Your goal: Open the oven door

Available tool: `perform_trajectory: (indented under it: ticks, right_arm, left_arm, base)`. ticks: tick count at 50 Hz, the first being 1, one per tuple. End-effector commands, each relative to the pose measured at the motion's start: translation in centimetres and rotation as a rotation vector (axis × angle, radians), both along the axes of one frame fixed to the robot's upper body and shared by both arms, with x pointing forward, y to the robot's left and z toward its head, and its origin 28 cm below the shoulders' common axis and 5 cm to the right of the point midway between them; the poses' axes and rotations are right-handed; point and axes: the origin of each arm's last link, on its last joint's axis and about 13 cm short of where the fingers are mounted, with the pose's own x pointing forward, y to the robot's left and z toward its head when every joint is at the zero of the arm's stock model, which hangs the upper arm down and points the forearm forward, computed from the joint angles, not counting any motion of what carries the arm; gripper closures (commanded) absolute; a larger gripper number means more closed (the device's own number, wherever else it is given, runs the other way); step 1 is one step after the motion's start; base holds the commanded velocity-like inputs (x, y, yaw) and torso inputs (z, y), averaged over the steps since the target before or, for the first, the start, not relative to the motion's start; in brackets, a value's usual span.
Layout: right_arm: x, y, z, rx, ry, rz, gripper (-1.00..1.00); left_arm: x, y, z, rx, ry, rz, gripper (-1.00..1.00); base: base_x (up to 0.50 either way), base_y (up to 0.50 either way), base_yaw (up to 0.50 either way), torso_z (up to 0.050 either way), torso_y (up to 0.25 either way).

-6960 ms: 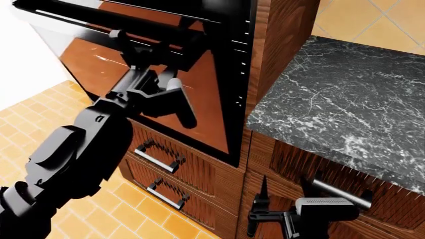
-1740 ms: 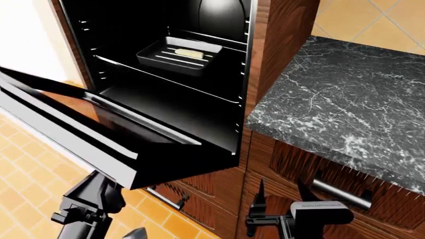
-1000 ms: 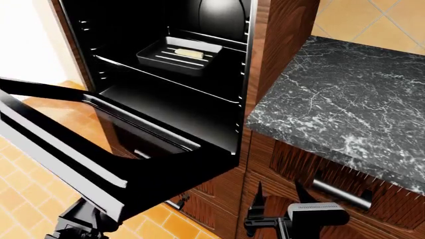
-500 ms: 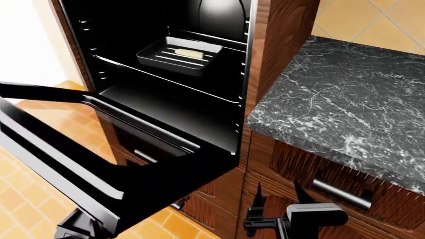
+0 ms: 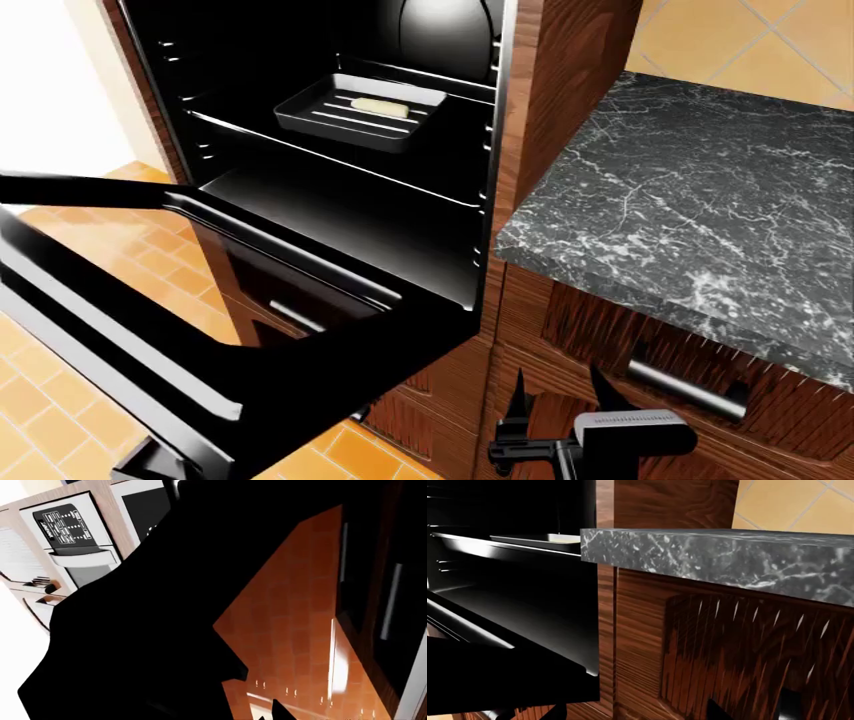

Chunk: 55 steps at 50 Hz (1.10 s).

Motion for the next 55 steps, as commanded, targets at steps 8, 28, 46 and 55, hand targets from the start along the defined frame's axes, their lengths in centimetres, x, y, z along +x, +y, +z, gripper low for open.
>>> perform_trajectory:
  ticks: [8, 28, 46, 55]
  right_arm:
    - [0.0, -0.1, 0.0, -0.002, -0.005, -0.006, -1.0]
    - [0.1, -0.1, -0.6, -0.003, 0.005, -0.002, -1.0]
    - [0.3, -0.3, -0.8, -0.014, 0.003, -0.006, -1.0]
    - [0.3, -0.4, -0.9, -0.023, 0.004, -0.01, -1.0]
  left_arm:
    - [0.3, 3.5, -0.2, 0.015, -0.15, 0.172, 1.0]
    - [0.0, 3.4, -1.8, -0.016, -0.156, 0.169, 1.0]
    - [-0.3, 3.6, -3.6, -0.052, -0.149, 0.179, 1.0]
    - [-0.7, 3.7, -4.7, -0.08, -0.146, 0.188, 1.0]
  base:
    - [-0.01, 0.0, 0.01, 0.001, 0.003]
    - [0.0, 0.0, 0.01, 0.001, 0.002]
    - [0.0, 0.0, 0.01, 0.001, 0.001]
    - [0.0, 0.0, 0.01, 0.0, 0.001]
